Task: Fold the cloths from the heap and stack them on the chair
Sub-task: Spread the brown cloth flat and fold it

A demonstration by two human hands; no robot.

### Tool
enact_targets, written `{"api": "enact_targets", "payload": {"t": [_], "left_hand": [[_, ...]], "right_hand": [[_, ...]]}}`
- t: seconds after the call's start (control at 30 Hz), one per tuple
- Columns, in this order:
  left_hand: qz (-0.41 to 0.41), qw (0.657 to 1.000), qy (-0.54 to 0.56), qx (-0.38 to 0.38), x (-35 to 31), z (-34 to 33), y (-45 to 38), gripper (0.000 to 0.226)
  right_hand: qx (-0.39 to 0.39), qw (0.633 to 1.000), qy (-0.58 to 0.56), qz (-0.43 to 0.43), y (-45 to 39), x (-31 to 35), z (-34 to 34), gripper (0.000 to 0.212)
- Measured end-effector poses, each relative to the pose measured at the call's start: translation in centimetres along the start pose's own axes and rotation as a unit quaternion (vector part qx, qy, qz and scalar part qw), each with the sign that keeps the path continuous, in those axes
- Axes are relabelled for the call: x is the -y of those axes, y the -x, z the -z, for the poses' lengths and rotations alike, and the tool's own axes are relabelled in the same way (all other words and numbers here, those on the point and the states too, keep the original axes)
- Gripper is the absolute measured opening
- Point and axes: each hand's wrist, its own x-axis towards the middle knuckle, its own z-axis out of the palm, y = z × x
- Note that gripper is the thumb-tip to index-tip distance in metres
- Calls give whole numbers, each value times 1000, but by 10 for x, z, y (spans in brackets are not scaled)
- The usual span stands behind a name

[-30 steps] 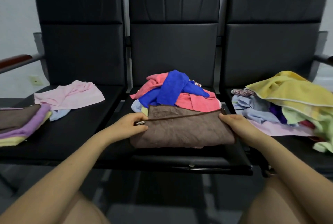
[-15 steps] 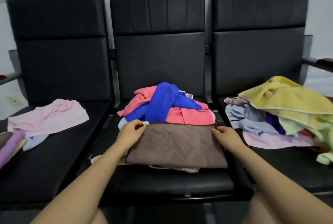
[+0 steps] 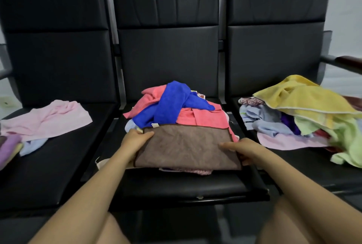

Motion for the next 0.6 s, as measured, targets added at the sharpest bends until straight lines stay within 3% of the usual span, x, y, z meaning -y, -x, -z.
{"api": "enact_targets", "payload": {"t": [0.03,0.13,0.37,0.47,0.6], "left_hand": [[27,999,27,17,1,2,2,61],[46,993,81,69,2,5,16,38],[-19,983,127,133,3,-6,50,31],[-43,986,115,116,4,-12,52,28],[43,972,201,115,-3,-6,52,15]], "right_hand": [[27,999,-27,-8,3,-3,1,31],[44,996,-66,-27,9,-8,2,39],[-76,990,-118,10,27,12,14,5],[-75,983,-168,10,31,25,9,5],[-27,965,-258,40,38,49,-16,11]]}}
